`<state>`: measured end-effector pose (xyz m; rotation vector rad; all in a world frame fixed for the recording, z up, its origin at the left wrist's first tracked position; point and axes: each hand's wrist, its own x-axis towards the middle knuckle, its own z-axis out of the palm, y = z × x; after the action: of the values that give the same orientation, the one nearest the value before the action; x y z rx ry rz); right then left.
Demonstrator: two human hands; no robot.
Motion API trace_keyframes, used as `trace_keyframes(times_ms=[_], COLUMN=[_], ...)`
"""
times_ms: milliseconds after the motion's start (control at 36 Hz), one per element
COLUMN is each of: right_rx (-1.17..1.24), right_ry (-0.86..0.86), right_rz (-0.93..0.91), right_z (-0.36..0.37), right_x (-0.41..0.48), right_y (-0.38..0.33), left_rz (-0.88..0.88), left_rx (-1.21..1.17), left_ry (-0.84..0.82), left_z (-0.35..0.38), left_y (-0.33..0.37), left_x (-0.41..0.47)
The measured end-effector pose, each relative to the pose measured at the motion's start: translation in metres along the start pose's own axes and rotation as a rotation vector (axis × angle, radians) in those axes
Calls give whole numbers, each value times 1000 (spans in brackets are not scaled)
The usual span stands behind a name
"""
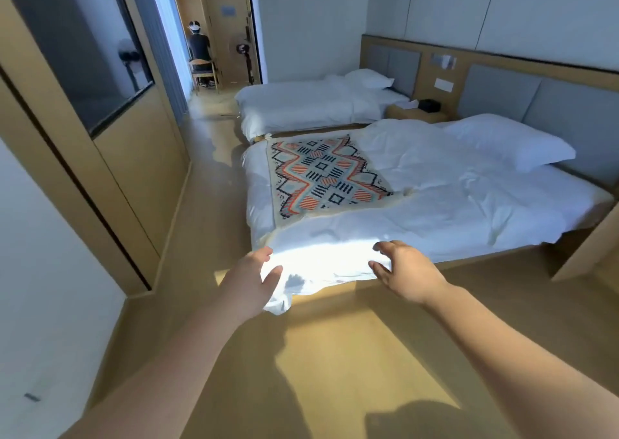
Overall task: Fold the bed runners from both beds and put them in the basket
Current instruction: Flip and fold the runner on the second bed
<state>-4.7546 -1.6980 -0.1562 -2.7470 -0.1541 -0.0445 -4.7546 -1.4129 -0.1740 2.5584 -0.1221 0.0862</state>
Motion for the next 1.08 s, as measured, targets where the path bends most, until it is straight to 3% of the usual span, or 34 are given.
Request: trace_keyframes(times_ms=[194, 389, 750, 1083], right_rx=[-22, -20, 23, 61], right_ry=[1, -26, -6, -34], right_rz=[-43, -33, -28, -53], right_z=[69, 106, 138, 177], right_x=[74, 119, 247, 454], right_y=[-120, -196, -255, -288], left_rz=[2, -23, 22, 23], left_rx=[62, 30, 19, 91], left_ry=[16, -5, 26, 1], left_z=[-75, -121, -152, -170], left_y=[-114, -191, -253, -312], left_x=[35, 66, 172, 355])
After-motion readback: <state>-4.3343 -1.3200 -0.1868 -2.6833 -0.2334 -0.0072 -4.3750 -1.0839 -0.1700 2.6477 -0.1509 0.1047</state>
